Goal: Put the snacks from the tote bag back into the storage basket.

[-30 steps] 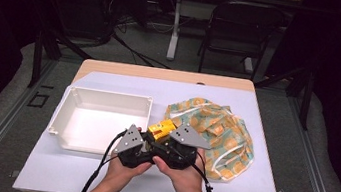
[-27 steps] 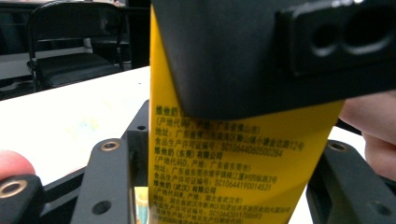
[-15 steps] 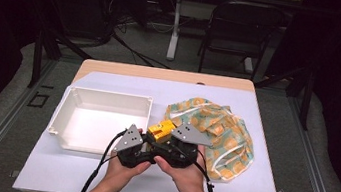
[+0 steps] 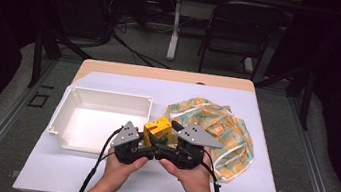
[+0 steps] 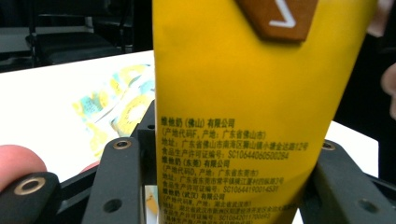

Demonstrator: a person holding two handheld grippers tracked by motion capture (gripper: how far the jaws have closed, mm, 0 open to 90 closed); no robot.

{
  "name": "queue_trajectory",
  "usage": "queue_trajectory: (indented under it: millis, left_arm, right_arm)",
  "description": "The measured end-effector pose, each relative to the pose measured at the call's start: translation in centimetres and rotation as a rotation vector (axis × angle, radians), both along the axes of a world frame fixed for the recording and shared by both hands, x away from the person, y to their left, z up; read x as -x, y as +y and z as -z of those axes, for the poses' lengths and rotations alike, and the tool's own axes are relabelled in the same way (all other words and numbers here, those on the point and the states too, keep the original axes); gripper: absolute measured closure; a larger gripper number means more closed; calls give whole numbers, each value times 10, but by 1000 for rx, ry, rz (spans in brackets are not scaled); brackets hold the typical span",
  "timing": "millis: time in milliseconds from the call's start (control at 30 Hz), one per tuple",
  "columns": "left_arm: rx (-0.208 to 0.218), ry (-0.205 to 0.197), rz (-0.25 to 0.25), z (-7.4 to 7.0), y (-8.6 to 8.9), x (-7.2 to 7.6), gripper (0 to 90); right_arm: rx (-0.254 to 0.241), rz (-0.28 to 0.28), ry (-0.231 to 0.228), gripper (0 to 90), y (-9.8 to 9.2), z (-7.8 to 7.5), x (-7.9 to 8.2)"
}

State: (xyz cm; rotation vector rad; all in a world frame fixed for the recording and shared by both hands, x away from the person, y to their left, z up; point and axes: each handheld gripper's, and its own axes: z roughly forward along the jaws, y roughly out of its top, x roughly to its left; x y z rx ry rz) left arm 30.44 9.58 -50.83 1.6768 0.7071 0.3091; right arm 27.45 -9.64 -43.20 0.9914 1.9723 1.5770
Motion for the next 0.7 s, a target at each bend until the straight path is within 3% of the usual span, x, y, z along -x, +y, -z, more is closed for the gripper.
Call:
queue_trajectory:
  millis: [500,533,700]
  left_arm:
    - [-6,19,-20,5,3,-4,516]
    - [-4,15,-41,5,2,-4,516]
    - [-2,15,-21,4,6,-4,516]
  right_arm:
    - [-17,-34,-2,234,-13,0,6]
    - [-17,-31,-2,234,-14,0,6]
    - [-15,-22,2,235,-19,3,4]
